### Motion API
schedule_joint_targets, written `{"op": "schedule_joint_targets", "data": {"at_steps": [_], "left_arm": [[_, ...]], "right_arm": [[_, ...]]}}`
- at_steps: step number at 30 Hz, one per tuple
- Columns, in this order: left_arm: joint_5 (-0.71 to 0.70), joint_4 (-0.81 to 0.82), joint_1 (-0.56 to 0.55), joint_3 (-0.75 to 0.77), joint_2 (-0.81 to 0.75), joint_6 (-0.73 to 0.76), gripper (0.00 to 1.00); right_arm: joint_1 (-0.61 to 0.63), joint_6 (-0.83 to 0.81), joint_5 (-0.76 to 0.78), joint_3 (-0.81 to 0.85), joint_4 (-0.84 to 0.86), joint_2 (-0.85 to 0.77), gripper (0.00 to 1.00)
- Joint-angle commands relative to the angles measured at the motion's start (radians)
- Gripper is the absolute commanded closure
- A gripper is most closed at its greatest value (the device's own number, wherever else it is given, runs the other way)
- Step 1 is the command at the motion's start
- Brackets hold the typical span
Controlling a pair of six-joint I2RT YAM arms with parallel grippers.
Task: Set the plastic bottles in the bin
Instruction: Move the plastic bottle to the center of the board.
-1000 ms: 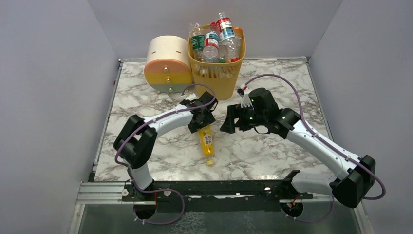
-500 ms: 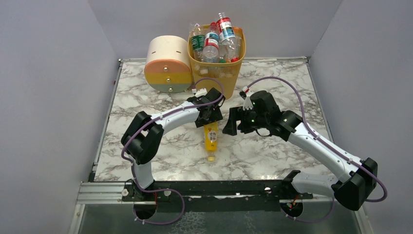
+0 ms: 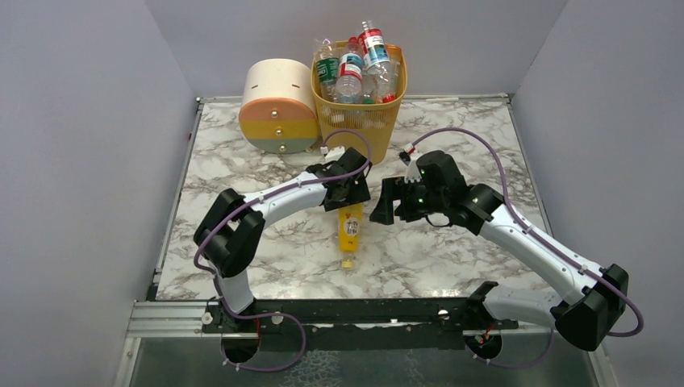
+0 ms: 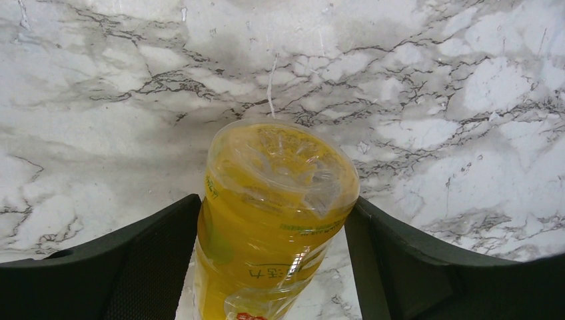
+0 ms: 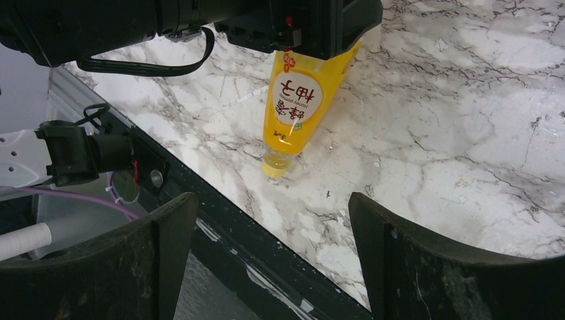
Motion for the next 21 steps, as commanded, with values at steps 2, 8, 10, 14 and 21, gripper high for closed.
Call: {"op": "schedule_joint_targets", "data": {"at_steps": [2, 8, 10, 14, 21], "left_arm": [[0.003, 0.042, -0.020, -0.068, -0.066, -0.005, 0.19], [-0.018, 0.088, -0.022, -0.139, -0.118, 0.003, 0.11], [-0.024, 0.088, -0.022, -0.138, -0.122, 0.018, 0.03], [-0.033, 0.090, -0.022, -0.131, -0.126, 0.044, 0.01], [-0.039, 0.094, -0.022, -0.140, -0.167, 0.081, 0.01]], "right_arm": [[0.007, 0.015, 0.006, -0.020, -0.017, -0.020, 0.14], [0.007, 0.009, 0.013, -0.013, -0.027, -0.007, 0.14], [0.006, 0.010, 0.014, -0.012, -0.028, -0.003, 0.14], [0.006, 0.015, 0.013, -0.012, -0.025, 0.004, 0.14], [0.006, 0.018, 0.015, -0.006, -0.024, 0.017, 0.14]]}}
